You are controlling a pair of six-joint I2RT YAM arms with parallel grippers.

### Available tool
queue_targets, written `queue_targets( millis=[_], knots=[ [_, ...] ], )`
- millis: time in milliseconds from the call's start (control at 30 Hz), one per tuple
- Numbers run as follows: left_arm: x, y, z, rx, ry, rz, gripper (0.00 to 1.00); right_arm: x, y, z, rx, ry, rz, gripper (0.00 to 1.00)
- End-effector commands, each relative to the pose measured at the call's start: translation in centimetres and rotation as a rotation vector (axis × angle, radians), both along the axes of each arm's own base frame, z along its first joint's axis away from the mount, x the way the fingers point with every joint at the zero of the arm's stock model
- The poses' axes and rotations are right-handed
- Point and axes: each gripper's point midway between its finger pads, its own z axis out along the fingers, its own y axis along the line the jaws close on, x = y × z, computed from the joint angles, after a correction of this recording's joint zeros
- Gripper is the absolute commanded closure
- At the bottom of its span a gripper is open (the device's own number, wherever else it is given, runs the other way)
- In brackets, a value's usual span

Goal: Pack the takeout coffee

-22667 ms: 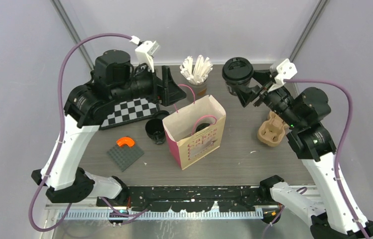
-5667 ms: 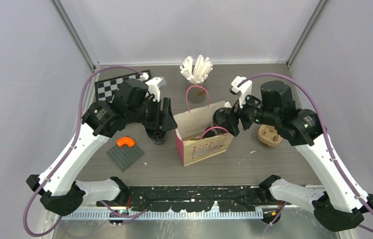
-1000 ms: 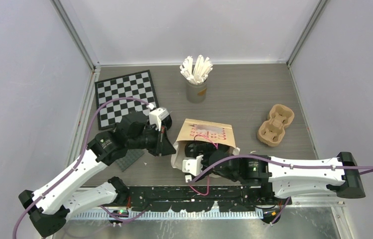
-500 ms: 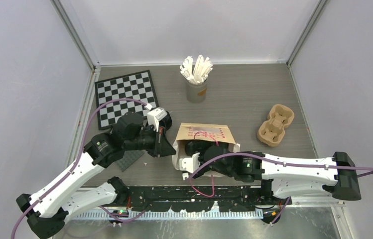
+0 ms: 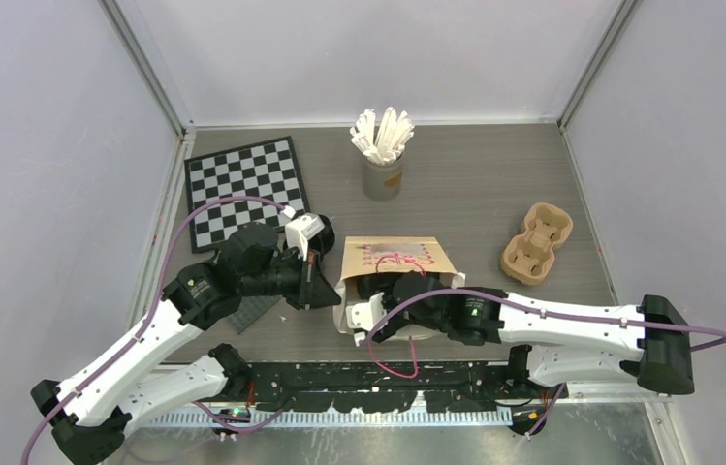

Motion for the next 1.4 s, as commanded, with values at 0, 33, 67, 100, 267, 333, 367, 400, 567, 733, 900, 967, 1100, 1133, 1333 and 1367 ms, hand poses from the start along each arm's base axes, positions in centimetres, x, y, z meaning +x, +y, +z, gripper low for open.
queue_targets(
  millis=[0,33,67,100,267,333,367,400,567,733,900,967,1100,1133,1333,1367],
  knots=[
    [-0.4,0.0,0.4,-0.012,-0.032,-0.038,1.00,0.5,1.9,1.3,0.058,-0.039,0.042,0.27],
    [-0.4,0.0,0.4,-0.011,-0.034,-0.039,1.00,0.6,2.2,1.5,0.074,-0.044,0.042,0.27],
    [-0.4,0.0,0.4,-0.010,-0.035,-0.040,1.00,0.6,2.4,1.5,0.076,-0.045,0.046,0.27],
    [-0.4,0.0,0.5,-0.011,-0.040,-0.040,1.00,0.7,2.6,1.8,0.080,-0.047,0.050,0.28],
    [-0.4,0.3,0.8,-0.012,-0.049,-0.028,1.00,0.5,2.7,2.3,0.079,-0.060,0.074,0.28],
    [-0.4,0.4,1.0,-0.016,-0.050,-0.024,1.00,0.8,2.4,1.7,0.055,-0.071,0.073,0.28],
    [-0.5,0.4,1.0,-0.020,-0.049,-0.021,1.00,0.9,2.2,1.4,0.045,-0.074,0.075,0.28],
    [-0.5,0.4,1.1,-0.023,-0.049,-0.019,1.00,1.0,2.2,1.1,0.045,-0.074,0.076,0.27],
    [-0.6,0.5,1.2,-0.028,-0.046,-0.018,1.00,1.5,2.5,0.3,0.025,-0.083,0.070,0.27],
    [-0.7,0.4,1.0,-0.027,-0.035,-0.021,1.00,1.4,3.1,0.0,0.018,-0.089,0.096,0.27],
    [-0.8,0.6,1.1,-0.031,-0.040,-0.014,1.00,1.7,3.2,-0.6,0.016,-0.085,0.106,0.27],
    [-0.8,0.6,1.2,-0.036,-0.037,-0.009,1.00,1.8,3.1,-0.9,0.020,-0.082,0.104,0.27],
    [-0.8,0.6,1.3,-0.042,-0.032,-0.004,1.00,2.1,3.1,-1.7,0.004,-0.079,0.093,0.27],
    [-0.8,0.6,1.4,-0.043,-0.033,-0.004,1.00,2.2,3.1,-1.8,0.005,-0.081,0.090,0.27],
    [-0.9,0.5,1.2,-0.040,-0.024,-0.006,1.00,2.9,3.0,-2.5,-0.019,-0.086,0.065,0.27],
    [-0.9,0.5,1.3,-0.041,-0.023,-0.005,1.00,3.0,3.0,-2.6,-0.022,-0.086,0.062,0.27]
  ],
)
